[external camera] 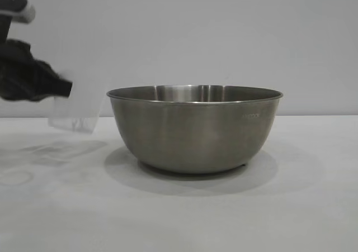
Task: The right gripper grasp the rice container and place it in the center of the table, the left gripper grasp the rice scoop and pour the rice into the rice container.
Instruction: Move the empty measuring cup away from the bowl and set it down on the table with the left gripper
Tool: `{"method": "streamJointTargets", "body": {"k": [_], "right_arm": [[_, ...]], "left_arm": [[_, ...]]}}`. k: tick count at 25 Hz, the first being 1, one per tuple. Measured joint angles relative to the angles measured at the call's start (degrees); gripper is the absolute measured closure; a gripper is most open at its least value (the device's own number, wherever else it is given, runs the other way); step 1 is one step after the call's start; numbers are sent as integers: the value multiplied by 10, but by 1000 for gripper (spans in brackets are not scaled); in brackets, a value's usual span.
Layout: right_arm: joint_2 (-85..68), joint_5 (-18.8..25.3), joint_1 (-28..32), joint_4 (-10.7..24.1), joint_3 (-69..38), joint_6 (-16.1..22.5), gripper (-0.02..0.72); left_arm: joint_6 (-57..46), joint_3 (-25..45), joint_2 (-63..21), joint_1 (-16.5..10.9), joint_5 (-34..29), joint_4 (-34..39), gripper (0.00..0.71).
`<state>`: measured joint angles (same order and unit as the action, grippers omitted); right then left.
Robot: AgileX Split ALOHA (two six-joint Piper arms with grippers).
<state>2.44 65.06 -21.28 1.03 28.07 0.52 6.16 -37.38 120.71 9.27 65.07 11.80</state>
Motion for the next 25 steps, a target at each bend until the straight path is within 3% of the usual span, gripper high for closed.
{"method": "streamJointTargets", "body": {"k": [7, 8, 10, 12, 18, 19, 23, 25], "right_arm": [[0, 0, 0, 0, 0, 0, 455], [0, 0, 0, 0, 0, 0, 455], [0, 0, 0, 0, 0, 0, 455], [0, 0, 0, 0, 0, 0, 455], [0, 0, 0, 0, 0, 0, 455], [0, 0, 0, 0, 0, 0, 455], [0, 0, 0, 0, 0, 0, 455], [0, 0, 0, 0, 0, 0, 455]], "left_arm": [[19, 11, 3, 0, 0, -7, 710], [21, 16, 3, 0, 0, -11, 662], [27, 31, 3, 0, 0, -20, 662], [27, 46, 3, 0, 0, -22, 590], [29, 100, -11, 0, 0, -22, 602], [31, 109, -19, 0, 0, -25, 560], [38, 131, -66, 0, 0, -72, 548], [11, 132, -84, -13, 1, -94, 548]]}}
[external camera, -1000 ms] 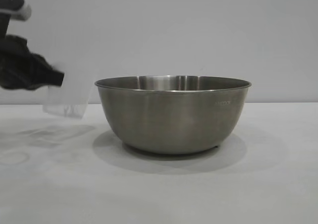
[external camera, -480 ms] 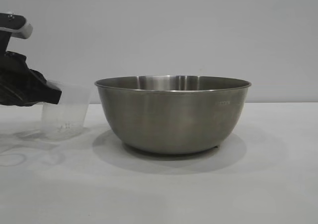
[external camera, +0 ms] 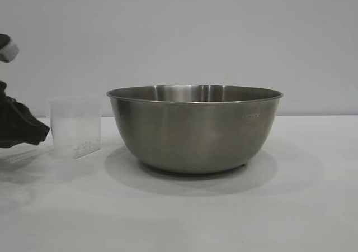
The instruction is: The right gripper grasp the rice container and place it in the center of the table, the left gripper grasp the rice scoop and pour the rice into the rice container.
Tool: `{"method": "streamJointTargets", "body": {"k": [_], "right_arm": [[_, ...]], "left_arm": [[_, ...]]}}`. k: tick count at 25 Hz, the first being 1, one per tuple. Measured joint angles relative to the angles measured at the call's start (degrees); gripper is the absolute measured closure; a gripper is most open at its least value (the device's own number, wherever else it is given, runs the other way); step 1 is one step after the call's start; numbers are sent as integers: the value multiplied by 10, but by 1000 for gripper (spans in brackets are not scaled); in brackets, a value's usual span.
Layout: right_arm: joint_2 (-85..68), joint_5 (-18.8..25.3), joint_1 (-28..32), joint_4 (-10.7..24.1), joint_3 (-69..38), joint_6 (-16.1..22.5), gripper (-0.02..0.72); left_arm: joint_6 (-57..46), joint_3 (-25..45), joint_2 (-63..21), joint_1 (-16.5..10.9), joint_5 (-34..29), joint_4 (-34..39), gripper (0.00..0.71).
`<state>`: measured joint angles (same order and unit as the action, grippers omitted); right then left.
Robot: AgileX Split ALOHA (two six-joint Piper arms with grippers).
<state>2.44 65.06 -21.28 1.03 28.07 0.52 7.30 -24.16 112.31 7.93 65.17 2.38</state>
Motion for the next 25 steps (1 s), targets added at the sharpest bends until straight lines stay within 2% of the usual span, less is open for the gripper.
{"method": "streamJointTargets", "body": {"k": [3, 5, 9, 12, 13, 15, 17, 19, 22, 25], "right_arm": [[0, 0, 0, 0, 0, 0, 455], [0, 0, 0, 0, 0, 0, 455], [0, 0, 0, 0, 0, 0, 455], [0, 0, 0, 0, 0, 0, 455], [0, 0, 0, 0, 0, 0, 455], [0, 0, 0, 0, 0, 0, 455], [0, 0, 0, 0, 0, 0, 455], [0, 0, 0, 0, 0, 0, 455], [0, 0, 0, 0, 0, 0, 455], [0, 0, 0, 0, 0, 0, 455]], "left_arm": [[-47, 0, -7, -47, 3, 1, 548], [-79, 0, -8, -92, 3, 28, 548], [-117, 0, -29, -167, 1, 168, 548], [-149, 0, -77, -175, -1, 213, 548], [-150, 0, -99, -175, -1, 213, 501], [-144, 0, -148, -175, -10, 214, 492], [-142, -3, -218, -175, -77, 232, 492], [-166, -8, -283, -175, -179, 257, 492], [-234, -18, -375, -175, -308, 289, 492], [-337, -31, -461, -175, -425, 375, 492]]}}
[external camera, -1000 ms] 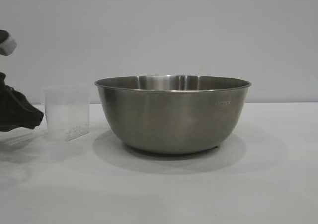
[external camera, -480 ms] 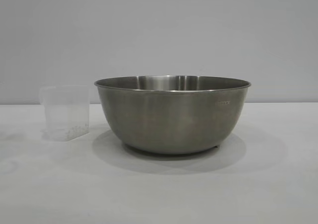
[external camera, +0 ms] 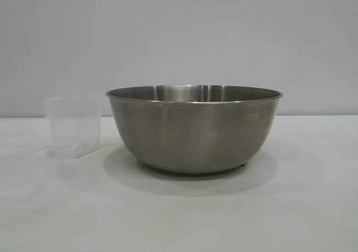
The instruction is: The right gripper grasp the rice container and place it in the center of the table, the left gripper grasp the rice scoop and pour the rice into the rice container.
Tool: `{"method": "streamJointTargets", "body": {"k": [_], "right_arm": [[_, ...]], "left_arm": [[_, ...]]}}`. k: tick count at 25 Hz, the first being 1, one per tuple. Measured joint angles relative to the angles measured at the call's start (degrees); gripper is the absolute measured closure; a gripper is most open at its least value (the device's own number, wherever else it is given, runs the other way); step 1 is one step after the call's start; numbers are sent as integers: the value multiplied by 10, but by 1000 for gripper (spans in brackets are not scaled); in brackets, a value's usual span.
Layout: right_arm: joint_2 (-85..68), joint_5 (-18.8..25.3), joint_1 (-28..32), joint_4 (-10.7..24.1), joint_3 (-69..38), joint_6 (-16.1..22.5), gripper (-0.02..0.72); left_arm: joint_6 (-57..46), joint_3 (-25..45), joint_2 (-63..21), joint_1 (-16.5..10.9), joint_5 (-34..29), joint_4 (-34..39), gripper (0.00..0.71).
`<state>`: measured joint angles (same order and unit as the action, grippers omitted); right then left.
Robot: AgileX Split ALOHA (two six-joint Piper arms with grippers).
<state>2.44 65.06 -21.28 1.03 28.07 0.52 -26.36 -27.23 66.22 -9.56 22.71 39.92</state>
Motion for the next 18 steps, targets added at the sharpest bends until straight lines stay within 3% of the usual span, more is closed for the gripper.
{"method": "streamJointTargets", "body": {"k": [5, 9, 10, 13, 18], "right_arm": [[0, 0, 0, 0, 0, 0, 455], [0, 0, 0, 0, 0, 0, 455], [0, 0, 0, 0, 0, 0, 455], [0, 0, 0, 0, 0, 0, 455], [0, 0, 0, 0, 0, 0, 455]], "left_arm": [[-277, -4, -102, 0, -122, 247, 492], [-575, -4, -171, 0, -90, 532, 492], [-618, -4, -185, -1, -69, 569, 492], [-678, -4, -209, -1, 2, 624, 492], [-695, -4, -214, -1, 18, 627, 492]]}}
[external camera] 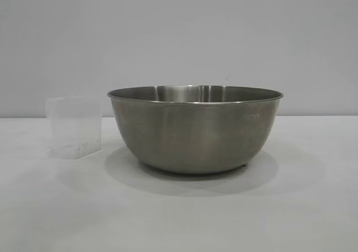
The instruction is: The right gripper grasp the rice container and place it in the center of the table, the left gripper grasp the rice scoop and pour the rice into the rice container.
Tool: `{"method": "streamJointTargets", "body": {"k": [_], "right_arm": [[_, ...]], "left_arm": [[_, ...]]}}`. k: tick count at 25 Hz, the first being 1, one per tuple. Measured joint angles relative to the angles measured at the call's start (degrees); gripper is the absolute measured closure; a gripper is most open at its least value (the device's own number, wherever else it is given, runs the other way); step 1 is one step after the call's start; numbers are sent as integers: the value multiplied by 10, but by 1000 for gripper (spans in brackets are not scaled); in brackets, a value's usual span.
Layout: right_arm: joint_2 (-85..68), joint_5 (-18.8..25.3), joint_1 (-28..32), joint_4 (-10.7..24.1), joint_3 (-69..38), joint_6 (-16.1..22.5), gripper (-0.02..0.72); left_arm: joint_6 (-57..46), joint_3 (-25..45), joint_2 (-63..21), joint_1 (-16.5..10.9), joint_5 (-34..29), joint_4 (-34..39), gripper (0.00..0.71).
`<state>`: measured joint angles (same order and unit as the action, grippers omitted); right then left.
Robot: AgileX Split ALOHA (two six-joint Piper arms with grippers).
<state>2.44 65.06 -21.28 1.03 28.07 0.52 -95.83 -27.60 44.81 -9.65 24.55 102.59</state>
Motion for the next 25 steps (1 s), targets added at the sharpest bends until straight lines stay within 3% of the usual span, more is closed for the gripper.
{"method": "streamJointTargets", "body": {"k": [18, 21, 25], "right_arm": [[0, 0, 0, 0, 0, 0, 455], [0, 0, 0, 0, 0, 0, 455], [0, 0, 0, 0, 0, 0, 455]], "left_arm": [[11, 0, -27, 0, 12, -1, 492], [105, 0, -41, 0, 13, -104, 492], [296, 1, -55, 0, -14, -315, 492]]}}
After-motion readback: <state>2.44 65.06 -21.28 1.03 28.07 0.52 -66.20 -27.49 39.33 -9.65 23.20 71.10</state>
